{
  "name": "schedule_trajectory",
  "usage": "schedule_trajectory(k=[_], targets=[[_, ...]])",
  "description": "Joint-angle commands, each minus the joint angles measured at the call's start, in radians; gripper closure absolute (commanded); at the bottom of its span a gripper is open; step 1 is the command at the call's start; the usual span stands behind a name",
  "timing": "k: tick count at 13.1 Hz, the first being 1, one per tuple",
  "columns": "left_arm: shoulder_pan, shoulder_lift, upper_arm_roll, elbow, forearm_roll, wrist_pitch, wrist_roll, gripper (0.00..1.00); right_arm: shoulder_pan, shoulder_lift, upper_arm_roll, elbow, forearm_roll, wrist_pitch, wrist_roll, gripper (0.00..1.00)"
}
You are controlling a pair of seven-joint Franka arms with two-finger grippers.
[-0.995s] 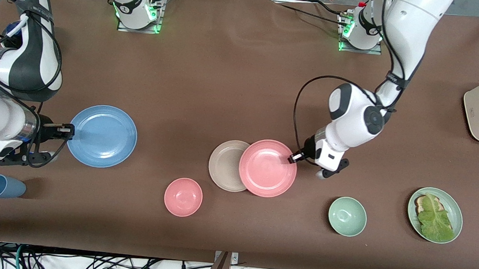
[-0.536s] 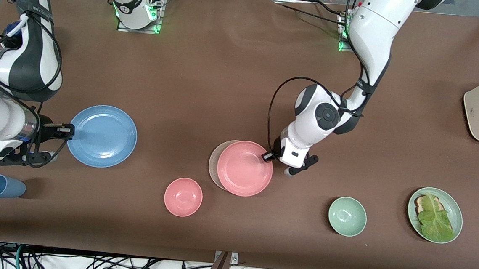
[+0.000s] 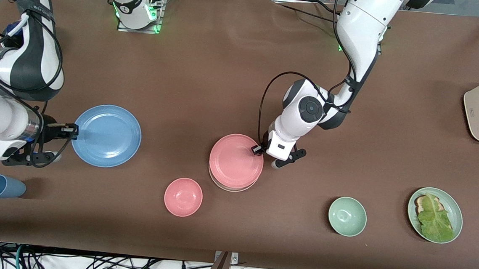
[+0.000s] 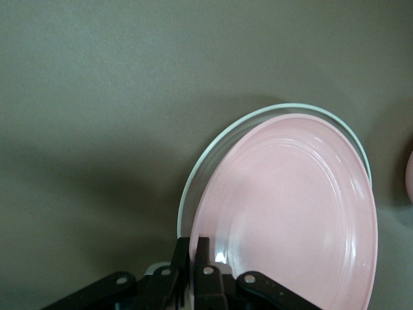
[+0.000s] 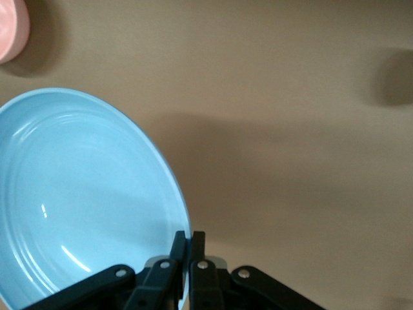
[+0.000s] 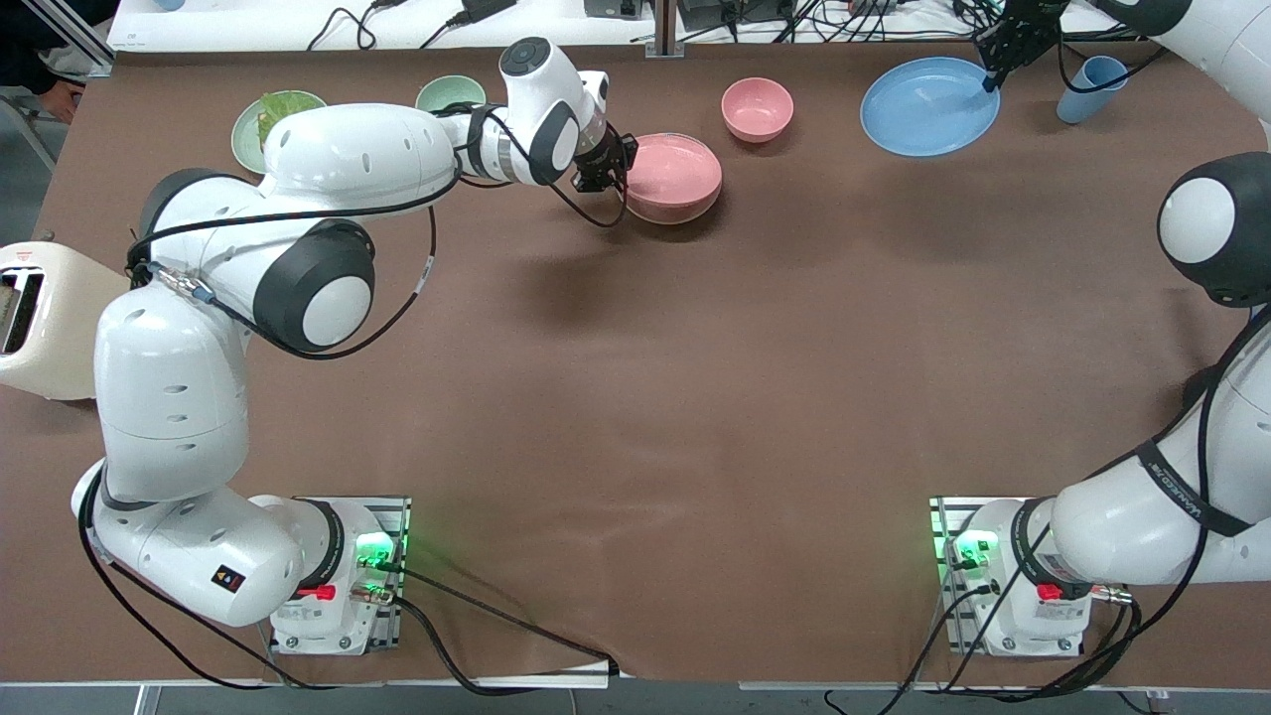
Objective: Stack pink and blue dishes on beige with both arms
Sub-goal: 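Set the pink plate onto the beige plate with the left gripper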
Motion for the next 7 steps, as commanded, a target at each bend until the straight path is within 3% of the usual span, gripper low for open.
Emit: schedule_trajectory(k=[1, 4, 5, 7], targets=[[-0.021, 0.03, 0.018, 0.032, 0.026, 0.007, -0.033, 1.0, 0.02, -0.001, 0.006, 0.014, 0.023, -0.021, 0.028, 1.0], [-0.021, 0.048, 0.032, 0.032, 0.026, 0.021, -0.032, 0.99, 0.04, -0.003, 0.008, 0.017, 0.025, -0.021, 0.056, 1.0], [-0.021, 0.048, 0.035, 0.033, 0.026, 0.021, -0.032, 0.8, 0.053, -0.003, 0.009, 0.017, 0.025, -0.021, 0.065, 1.0], [-0.02, 0.047, 0.035, 0.037, 0.024, 0.021, -0.032, 0.64, 0.073, -0.004, 0.009, 0.017, 0.026, -0.021, 0.088, 1.0]])
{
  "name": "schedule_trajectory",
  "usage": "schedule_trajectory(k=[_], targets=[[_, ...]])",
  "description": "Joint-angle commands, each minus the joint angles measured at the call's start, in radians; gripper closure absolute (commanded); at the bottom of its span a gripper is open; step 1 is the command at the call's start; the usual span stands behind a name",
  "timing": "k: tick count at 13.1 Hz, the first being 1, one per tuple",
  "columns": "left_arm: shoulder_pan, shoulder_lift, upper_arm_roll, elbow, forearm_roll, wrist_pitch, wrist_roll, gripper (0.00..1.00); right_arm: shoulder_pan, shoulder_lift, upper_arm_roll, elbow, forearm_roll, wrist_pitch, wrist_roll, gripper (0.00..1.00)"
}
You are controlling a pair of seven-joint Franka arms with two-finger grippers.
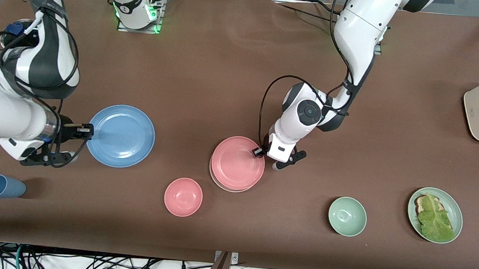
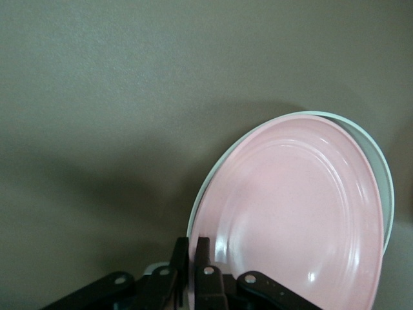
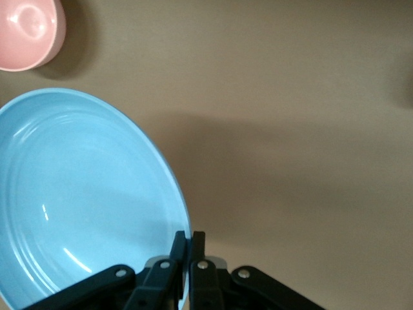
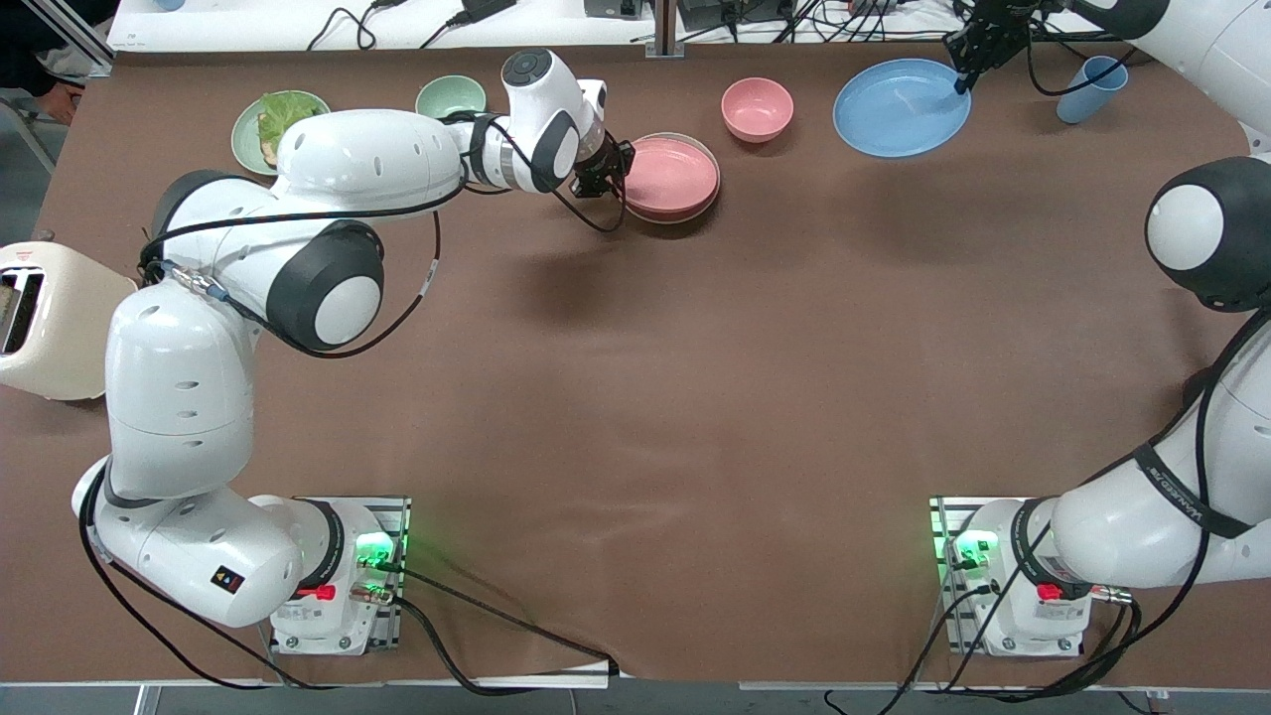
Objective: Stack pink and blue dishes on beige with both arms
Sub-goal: 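Slide the blue plate onto the pink plate with the right gripper while the left withdraws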
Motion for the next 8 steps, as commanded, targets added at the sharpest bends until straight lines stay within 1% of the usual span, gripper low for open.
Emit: schedule_trajectory(k=[1, 2, 3, 5, 6, 7, 8], targets=[[-0.012, 0.013, 0.017, 0.04, 0.023, -0.003, -0.03, 0.54, 0.015, -0.004, 0.003, 0.017, 0.022, -0.021, 0.033, 1.0], [-0.008, 0.01, 0.017, 0.06, 0.02, -0.008, -0.03, 0.44, 0.016, -0.004, 0.003, 0.017, 0.039, -0.021, 0.033, 1.0], [-0.005, 0.005, 0.017, 0.063, 0.018, -0.014, -0.03, 0.37, 0.016, -0.004, 0.003, 0.017, 0.051, -0.021, 0.038, 1.0], [0.0, -0.011, 0.024, 0.068, 0.018, -0.047, -0.027, 0.36, 0.042, -0.004, 0.003, 0.017, 0.089, -0.021, 0.073, 1.0], [0.008, -0.025, 0.031, 0.082, 0.026, -0.092, -0.021, 0.36, 0.065, -0.004, 0.003, 0.017, 0.109, -0.015, 0.14, 1.0], [0.024, -0.034, 0.04, 0.104, 0.03, -0.166, -0.013, 0.36, 0.09, 0.005, 0.003, 0.016, 0.113, 0.002, 0.177, 1.0], [0.043, -0.05, 0.05, 0.134, 0.032, -0.266, 0.037, 0.35, 0.117, 0.02, 0.003, 0.012, 0.12, 0.04, 0.192, 1.0]])
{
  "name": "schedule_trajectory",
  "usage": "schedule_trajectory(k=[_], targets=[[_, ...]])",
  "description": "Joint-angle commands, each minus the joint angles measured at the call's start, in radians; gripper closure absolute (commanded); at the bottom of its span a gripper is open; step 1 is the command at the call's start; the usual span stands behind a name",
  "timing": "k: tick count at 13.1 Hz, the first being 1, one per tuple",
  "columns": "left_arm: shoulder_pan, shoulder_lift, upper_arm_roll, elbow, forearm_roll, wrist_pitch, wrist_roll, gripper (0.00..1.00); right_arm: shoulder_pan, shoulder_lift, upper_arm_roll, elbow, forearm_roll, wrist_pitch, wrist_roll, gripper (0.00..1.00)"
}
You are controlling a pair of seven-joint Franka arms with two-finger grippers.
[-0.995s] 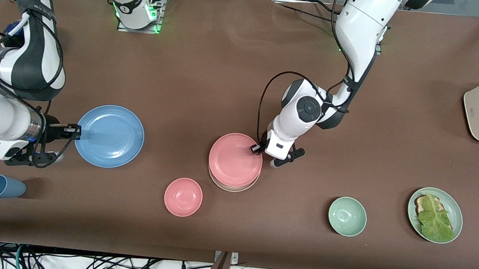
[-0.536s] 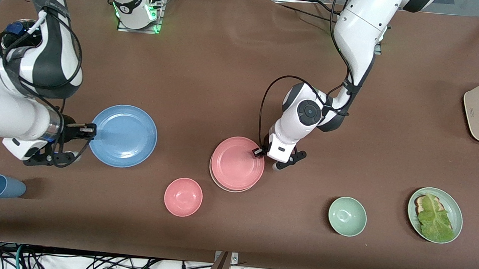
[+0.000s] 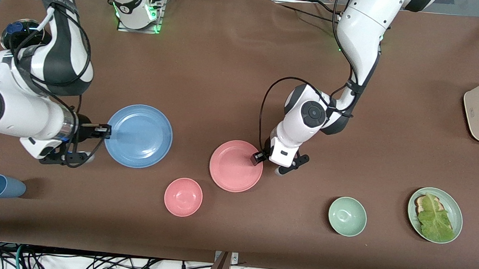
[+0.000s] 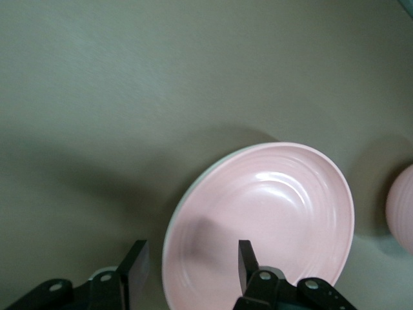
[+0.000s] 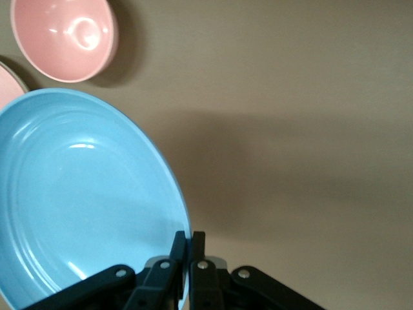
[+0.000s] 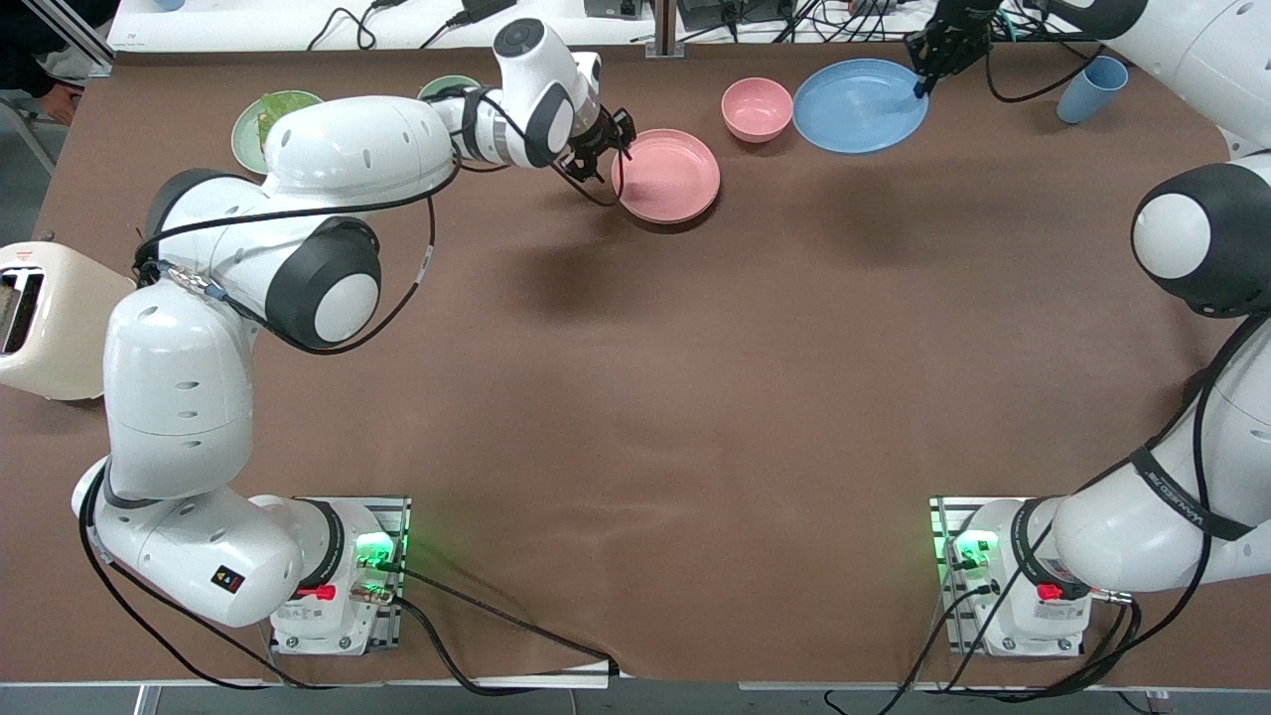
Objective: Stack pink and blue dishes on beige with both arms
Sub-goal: 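Slide the blue plate onto the pink plate with the right gripper while the left withdraws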
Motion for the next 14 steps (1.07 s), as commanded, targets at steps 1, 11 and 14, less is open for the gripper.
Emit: schedule_trajectory(k=[1, 11, 14], targets=[[0.048, -0.046, 0.035, 0.07, 0.029, -0.252, 0.153, 0.35, 0.076, 0.033, -0.001, 0.006, 0.034, 0.073, 0.099, 1.0], [0.347, -0.149, 0.083, 0.084, 0.03, -0.602, 0.847, 0.3, 0.334, 0.229, -0.005, 0.006, 0.019, 0.428, 0.488, 1.0], [0.428, -0.158, 0.115, 0.127, 0.032, -0.699, 1.013, 0.29, 0.371, 0.278, -0.005, 0.009, 0.02, 0.525, 0.564, 1.0]])
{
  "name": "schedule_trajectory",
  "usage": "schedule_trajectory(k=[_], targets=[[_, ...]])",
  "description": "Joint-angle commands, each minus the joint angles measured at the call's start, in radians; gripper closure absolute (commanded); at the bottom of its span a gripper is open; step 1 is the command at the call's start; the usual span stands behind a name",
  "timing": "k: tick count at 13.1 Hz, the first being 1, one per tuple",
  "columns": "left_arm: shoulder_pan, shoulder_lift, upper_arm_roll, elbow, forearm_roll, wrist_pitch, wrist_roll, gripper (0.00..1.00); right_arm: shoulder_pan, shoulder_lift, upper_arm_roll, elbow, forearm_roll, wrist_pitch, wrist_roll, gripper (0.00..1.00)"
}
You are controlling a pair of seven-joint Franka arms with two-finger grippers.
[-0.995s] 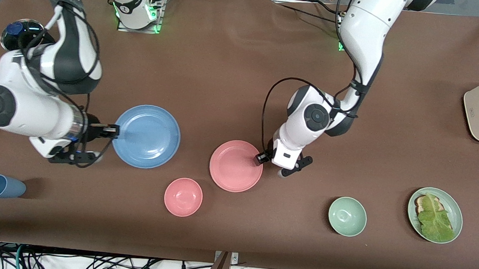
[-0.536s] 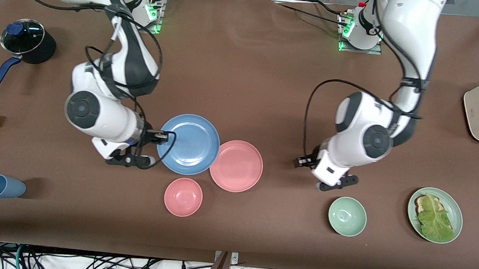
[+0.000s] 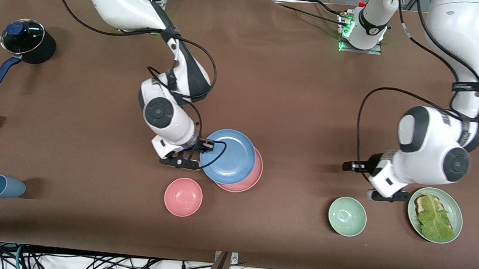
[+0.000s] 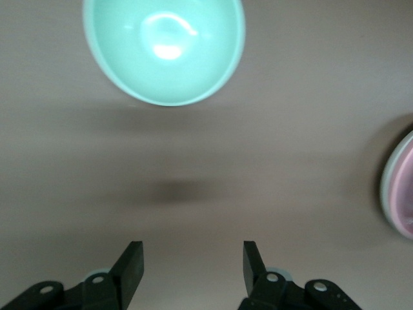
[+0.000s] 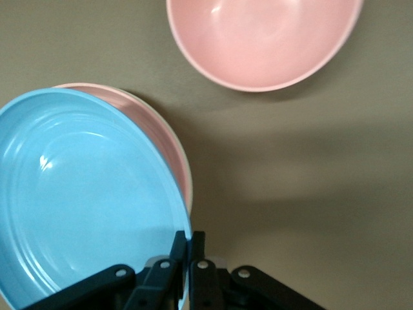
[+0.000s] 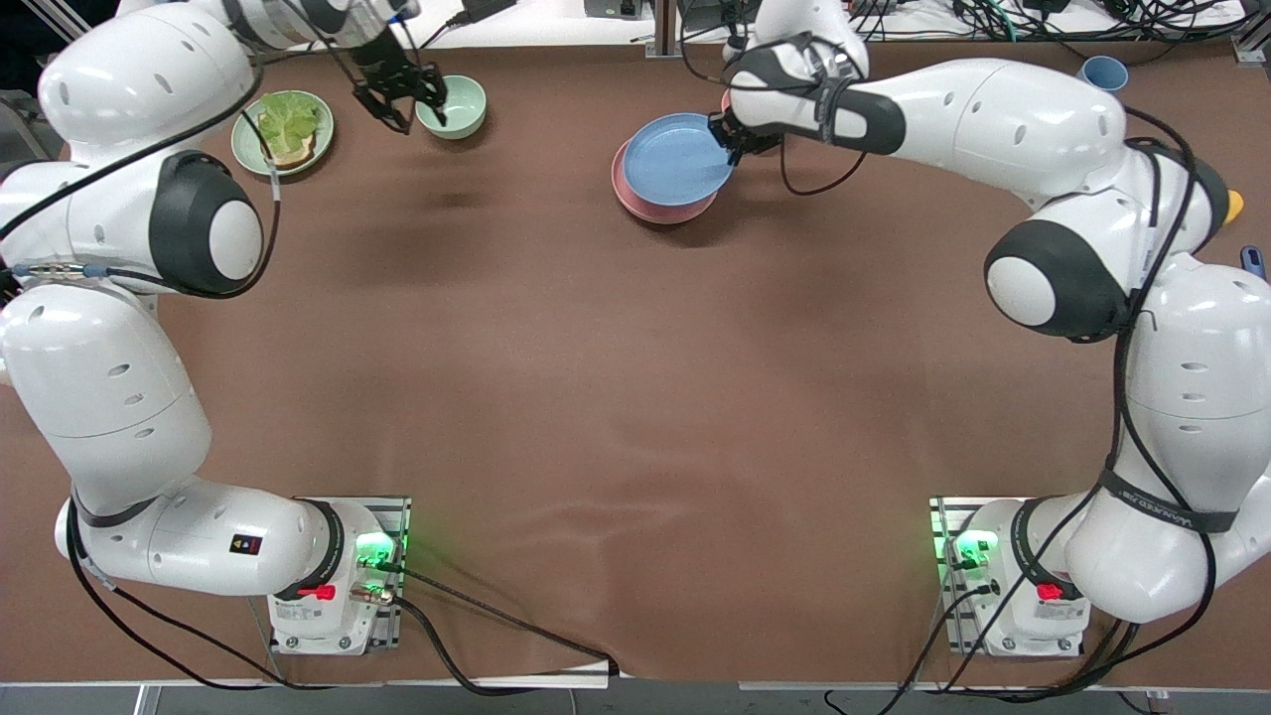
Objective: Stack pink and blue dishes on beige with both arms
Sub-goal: 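Slide the blue plate onto the pink plate with the right gripper while the left withdraws, then open the right gripper off the blue plate while the left gripper retracts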
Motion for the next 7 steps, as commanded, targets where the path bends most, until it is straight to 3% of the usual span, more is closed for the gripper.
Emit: schedule_trajectory(k=[1, 4, 5, 6, 7], targets=[[0.068, -0.029, 0.01, 0.048, 0.053, -0.113, 0.121, 0.29, 0.021, 0.023, -0.009, 0.017, 0.003, 0.045, 0.063, 1.0], [0.137, -0.096, -0.004, 0.054, 0.148, -0.168, 0.131, 0.2, 0.024, 0.038, -0.009, 0.017, 0.003, 0.07, 0.066, 1.0], [0.145, -0.12, -0.002, 0.05, 0.148, -0.188, 0.128, 0.07, 0.024, 0.04, -0.009, 0.017, 0.003, 0.073, 0.066, 0.96], [0.154, -0.15, -0.002, 0.042, 0.148, -0.202, 0.127, 0.0, 0.024, 0.044, -0.009, 0.017, 0.003, 0.08, 0.066, 0.86], [0.162, -0.174, -0.001, 0.042, 0.15, -0.225, 0.127, 0.0, 0.024, 0.044, -0.01, 0.017, 0.003, 0.082, 0.064, 0.72]])
